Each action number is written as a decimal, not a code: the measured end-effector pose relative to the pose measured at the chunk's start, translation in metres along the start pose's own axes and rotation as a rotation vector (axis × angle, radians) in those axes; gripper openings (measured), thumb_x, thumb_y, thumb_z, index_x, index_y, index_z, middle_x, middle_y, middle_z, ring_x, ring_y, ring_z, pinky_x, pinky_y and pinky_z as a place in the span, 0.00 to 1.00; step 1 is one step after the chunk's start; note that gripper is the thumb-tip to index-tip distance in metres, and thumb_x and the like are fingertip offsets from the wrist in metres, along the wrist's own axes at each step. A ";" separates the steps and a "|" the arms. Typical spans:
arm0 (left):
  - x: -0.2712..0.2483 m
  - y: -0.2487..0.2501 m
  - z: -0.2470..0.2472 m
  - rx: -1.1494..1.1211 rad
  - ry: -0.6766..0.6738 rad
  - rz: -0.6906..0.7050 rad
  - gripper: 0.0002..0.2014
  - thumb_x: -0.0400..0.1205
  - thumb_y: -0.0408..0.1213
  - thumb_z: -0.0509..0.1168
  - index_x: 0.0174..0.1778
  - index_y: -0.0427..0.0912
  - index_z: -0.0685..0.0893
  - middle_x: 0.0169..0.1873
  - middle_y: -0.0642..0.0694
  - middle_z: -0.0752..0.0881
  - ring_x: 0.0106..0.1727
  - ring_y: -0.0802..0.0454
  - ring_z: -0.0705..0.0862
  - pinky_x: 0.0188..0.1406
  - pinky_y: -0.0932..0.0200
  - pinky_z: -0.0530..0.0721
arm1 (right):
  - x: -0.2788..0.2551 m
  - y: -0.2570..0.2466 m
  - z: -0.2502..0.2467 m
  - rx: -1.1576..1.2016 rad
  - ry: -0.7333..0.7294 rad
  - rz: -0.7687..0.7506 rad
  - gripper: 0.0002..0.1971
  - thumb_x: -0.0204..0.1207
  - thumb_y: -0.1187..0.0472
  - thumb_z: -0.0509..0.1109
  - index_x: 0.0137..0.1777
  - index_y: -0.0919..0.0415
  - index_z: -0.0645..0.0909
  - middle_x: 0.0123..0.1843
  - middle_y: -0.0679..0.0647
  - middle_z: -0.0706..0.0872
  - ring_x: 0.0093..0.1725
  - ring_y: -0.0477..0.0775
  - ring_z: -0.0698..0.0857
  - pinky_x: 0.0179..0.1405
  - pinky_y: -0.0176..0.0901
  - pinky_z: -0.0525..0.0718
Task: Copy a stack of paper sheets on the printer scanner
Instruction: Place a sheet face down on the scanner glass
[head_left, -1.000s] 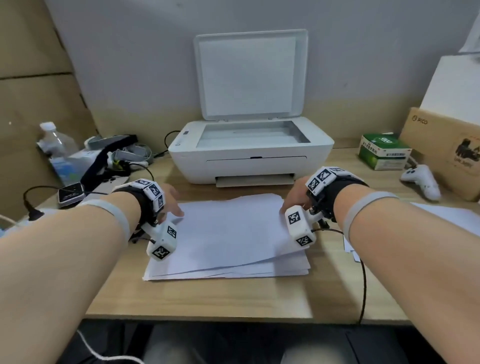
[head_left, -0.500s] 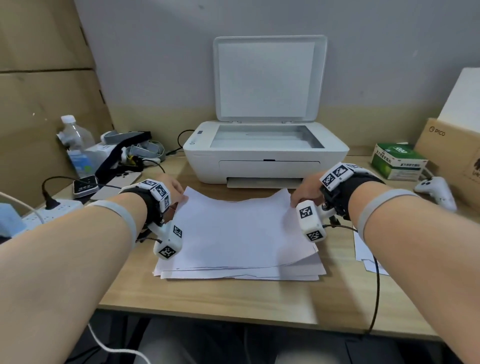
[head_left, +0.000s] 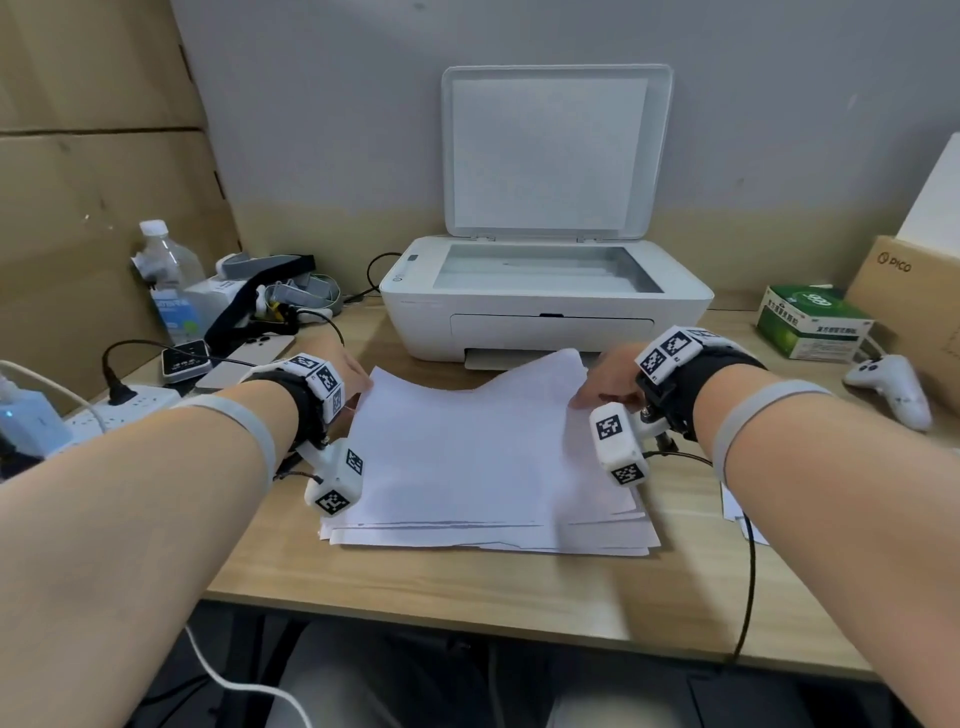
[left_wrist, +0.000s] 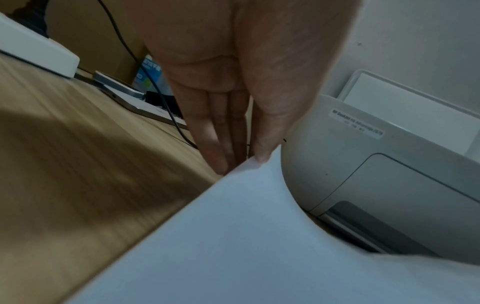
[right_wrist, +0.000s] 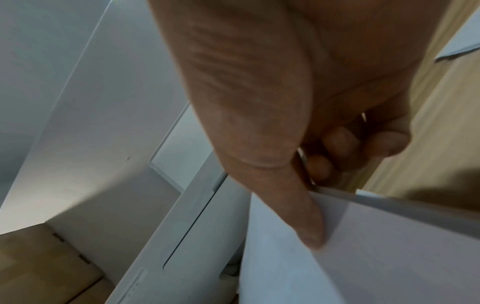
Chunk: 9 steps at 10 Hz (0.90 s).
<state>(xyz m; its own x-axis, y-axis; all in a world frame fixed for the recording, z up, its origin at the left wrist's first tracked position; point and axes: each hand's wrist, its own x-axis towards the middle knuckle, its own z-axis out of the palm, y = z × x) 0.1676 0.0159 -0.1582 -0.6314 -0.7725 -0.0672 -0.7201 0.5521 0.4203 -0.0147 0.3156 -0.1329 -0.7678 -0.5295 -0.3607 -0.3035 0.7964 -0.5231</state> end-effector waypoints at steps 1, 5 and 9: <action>-0.005 -0.002 -0.003 0.086 0.008 0.042 0.06 0.70 0.37 0.70 0.28 0.49 0.85 0.28 0.46 0.85 0.29 0.48 0.79 0.34 0.59 0.82 | -0.002 -0.001 0.000 -0.006 0.032 -0.001 0.16 0.68 0.57 0.81 0.52 0.59 0.82 0.44 0.54 0.85 0.39 0.53 0.84 0.32 0.38 0.83; -0.005 -0.006 -0.003 -0.162 -0.188 0.006 0.13 0.81 0.46 0.66 0.44 0.38 0.78 0.36 0.40 0.81 0.40 0.42 0.80 0.44 0.53 0.81 | 0.001 0.001 -0.006 0.023 -0.014 -0.024 0.22 0.50 0.50 0.82 0.45 0.58 0.86 0.32 0.53 0.86 0.34 0.57 0.80 0.42 0.50 0.82; -0.033 0.023 -0.098 -0.544 -0.310 0.165 0.26 0.54 0.58 0.85 0.33 0.43 0.84 0.21 0.47 0.73 0.22 0.49 0.68 0.30 0.58 0.64 | -0.078 -0.046 -0.102 0.613 0.195 -0.339 0.11 0.82 0.72 0.65 0.62 0.69 0.83 0.51 0.64 0.91 0.39 0.54 0.93 0.35 0.41 0.91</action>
<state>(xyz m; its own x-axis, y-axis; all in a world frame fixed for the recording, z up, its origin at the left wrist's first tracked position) 0.1998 0.0232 -0.0577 -0.8341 -0.5192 -0.1865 -0.4090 0.3552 0.8406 0.0019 0.3496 -0.0019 -0.7914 -0.6112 0.0119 -0.2157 0.2610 -0.9409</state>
